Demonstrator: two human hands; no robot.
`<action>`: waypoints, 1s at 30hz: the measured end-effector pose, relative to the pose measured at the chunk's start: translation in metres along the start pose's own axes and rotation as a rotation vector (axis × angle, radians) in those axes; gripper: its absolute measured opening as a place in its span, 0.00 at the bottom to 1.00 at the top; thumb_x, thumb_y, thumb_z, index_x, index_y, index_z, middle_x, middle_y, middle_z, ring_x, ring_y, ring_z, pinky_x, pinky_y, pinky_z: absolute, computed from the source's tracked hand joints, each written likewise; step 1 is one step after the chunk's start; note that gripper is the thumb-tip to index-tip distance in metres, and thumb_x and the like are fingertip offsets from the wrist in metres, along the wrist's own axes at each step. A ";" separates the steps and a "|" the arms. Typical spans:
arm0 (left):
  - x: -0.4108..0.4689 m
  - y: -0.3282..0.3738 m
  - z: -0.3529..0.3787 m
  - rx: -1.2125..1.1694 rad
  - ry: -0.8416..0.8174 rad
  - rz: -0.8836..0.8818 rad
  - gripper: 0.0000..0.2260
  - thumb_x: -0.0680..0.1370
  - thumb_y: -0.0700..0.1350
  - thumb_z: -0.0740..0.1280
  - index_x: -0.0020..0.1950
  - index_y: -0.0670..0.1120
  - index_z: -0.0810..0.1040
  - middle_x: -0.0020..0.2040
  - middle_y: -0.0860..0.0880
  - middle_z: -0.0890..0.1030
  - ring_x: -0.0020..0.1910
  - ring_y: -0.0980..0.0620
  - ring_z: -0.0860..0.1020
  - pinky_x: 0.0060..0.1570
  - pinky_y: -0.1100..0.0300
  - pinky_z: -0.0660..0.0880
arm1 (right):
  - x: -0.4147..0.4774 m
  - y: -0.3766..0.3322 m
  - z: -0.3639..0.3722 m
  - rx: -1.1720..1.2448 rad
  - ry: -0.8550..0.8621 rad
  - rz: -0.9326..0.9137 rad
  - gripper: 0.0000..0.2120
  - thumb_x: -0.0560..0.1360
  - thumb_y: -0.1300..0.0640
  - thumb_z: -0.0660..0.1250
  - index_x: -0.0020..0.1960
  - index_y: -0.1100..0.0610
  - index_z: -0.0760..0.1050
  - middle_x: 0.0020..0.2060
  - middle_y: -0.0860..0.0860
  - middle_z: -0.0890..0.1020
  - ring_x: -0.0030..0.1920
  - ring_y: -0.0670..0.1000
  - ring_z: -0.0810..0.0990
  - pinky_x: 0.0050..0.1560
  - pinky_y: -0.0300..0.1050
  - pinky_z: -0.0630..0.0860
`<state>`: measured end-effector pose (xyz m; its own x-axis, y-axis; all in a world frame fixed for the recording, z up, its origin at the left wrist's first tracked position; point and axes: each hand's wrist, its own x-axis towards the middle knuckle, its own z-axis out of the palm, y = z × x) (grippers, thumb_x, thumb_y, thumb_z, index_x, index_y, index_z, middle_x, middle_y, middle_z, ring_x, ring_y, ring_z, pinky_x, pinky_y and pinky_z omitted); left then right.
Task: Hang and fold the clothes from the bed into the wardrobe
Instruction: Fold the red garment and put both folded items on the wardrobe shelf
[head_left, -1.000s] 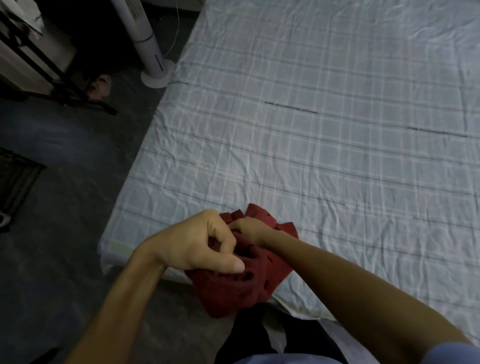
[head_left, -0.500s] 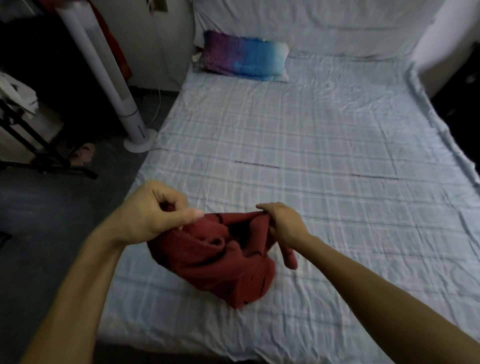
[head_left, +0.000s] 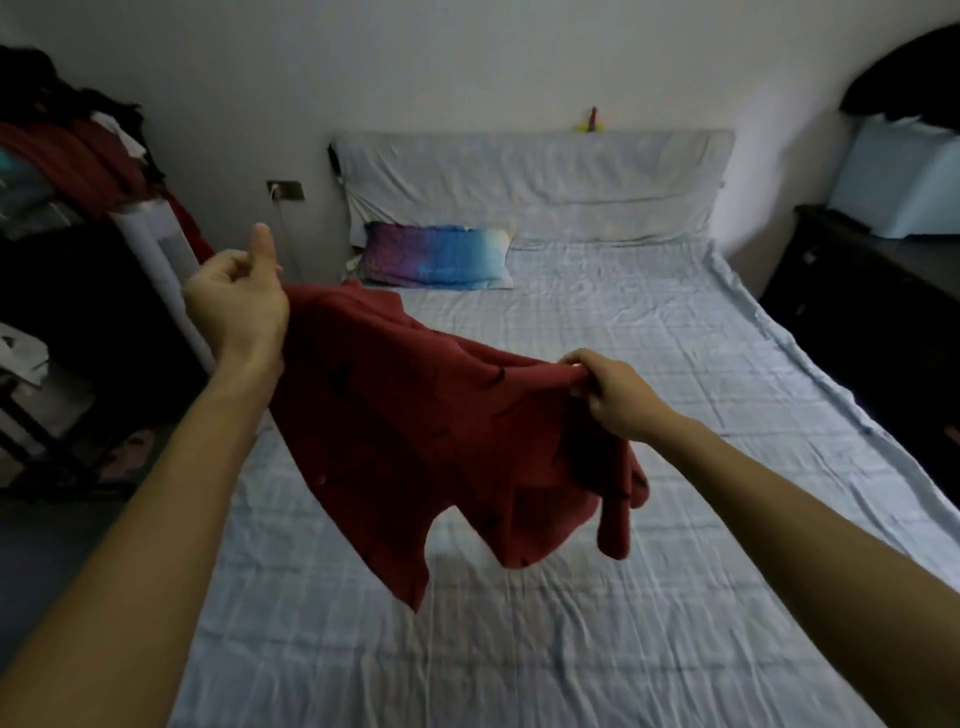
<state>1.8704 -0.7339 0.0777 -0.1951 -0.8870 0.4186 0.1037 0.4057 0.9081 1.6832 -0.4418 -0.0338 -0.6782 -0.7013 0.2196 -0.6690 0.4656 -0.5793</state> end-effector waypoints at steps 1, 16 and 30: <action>0.003 0.005 0.010 -0.003 0.020 0.010 0.20 0.77 0.57 0.64 0.28 0.51 0.70 0.28 0.55 0.74 0.27 0.63 0.70 0.33 0.67 0.70 | 0.002 0.006 -0.009 -0.017 -0.013 -0.004 0.15 0.73 0.67 0.63 0.58 0.56 0.74 0.48 0.52 0.81 0.49 0.54 0.78 0.46 0.42 0.68; -0.005 0.023 0.074 0.093 0.014 0.105 0.18 0.79 0.56 0.62 0.31 0.52 0.67 0.28 0.54 0.70 0.25 0.62 0.68 0.27 0.71 0.63 | 0.011 0.037 -0.055 0.034 -0.010 0.012 0.22 0.74 0.69 0.61 0.65 0.54 0.73 0.59 0.48 0.77 0.59 0.46 0.74 0.61 0.38 0.65; -0.022 -0.031 0.101 0.326 -0.337 0.162 0.27 0.80 0.60 0.57 0.36 0.39 0.77 0.34 0.42 0.79 0.35 0.49 0.76 0.39 0.57 0.68 | 0.027 0.021 -0.066 0.229 0.357 0.030 0.28 0.69 0.72 0.54 0.62 0.51 0.76 0.52 0.49 0.80 0.51 0.48 0.78 0.51 0.28 0.69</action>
<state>1.7730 -0.7045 0.0418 -0.5120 -0.7078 0.4867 -0.1410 0.6281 0.7652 1.6306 -0.4157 0.0113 -0.7862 -0.4391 0.4349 -0.5898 0.3230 -0.7401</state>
